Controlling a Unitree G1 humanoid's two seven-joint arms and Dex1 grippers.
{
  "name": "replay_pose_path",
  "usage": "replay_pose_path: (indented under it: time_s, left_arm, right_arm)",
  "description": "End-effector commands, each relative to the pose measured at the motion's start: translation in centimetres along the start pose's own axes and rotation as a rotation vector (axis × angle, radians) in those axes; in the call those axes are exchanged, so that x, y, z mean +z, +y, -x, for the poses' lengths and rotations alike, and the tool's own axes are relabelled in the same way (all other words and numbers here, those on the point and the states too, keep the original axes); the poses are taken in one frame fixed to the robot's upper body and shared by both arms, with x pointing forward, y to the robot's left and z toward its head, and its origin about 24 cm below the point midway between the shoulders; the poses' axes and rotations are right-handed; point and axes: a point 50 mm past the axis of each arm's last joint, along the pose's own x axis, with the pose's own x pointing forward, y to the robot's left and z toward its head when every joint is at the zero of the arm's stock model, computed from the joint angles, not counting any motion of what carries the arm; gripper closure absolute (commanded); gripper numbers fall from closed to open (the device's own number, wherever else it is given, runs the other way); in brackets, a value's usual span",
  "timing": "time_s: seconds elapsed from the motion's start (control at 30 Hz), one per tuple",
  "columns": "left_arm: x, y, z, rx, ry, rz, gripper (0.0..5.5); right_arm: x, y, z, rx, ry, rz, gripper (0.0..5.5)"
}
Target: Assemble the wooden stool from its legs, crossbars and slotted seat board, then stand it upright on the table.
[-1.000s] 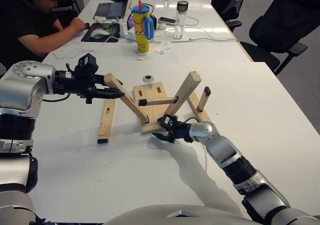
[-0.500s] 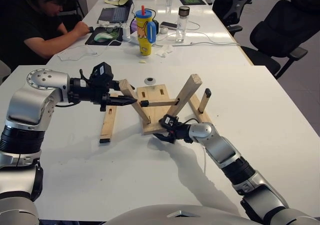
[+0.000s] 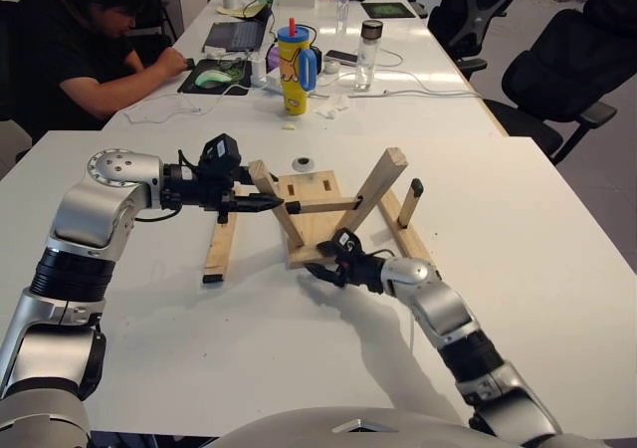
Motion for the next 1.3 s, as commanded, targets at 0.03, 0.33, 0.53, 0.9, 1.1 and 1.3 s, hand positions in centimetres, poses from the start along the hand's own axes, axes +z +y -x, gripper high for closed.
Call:
replay_pose_path:
  time_s: [0.03, 0.33, 0.53, 0.9, 1.1, 1.3]
  left_arm:
    - [-5.3, -1.2, -1.2, -0.038, 0.186, 0.17, 3.48]
    - [-5.1, -1.1, -1.6, -0.058, 0.19, 0.158, 3.48]
    - [-4.6, -0.8, -2.1, -0.07, 0.189, 0.137, 3.48]
    - [-4.4, -0.6, -1.8, -0.048, 0.159, 0.136, 3.48]
    - [-3.3, -0.6, -1.4, -0.046, 0.058, 0.131, 3.48]
    - [-3.5, -0.8, -2.0, -0.058, 0.022, 0.149, 3.48]
  right_arm:
    - [6.5, 1.9, 1.5, 0.008, -0.318, -0.021, 3.55]
    - [10.0, 1.3, -2.7, -0.308, -0.275, 0.287, 4.94]
    - [-2.2, -0.7, -3.3, -0.391, 0.373, 0.242, 5.48]
    - [7.3, 1.3, 1.6, -0.308, -0.455, 0.379, 5.48]
    - [-0.8, -1.2, 2.8, -0.364, -0.157, 0.354, 5.48]
    - [-3.7, -3.1, -0.5, -0.438, -0.007, 0.179, 5.5]
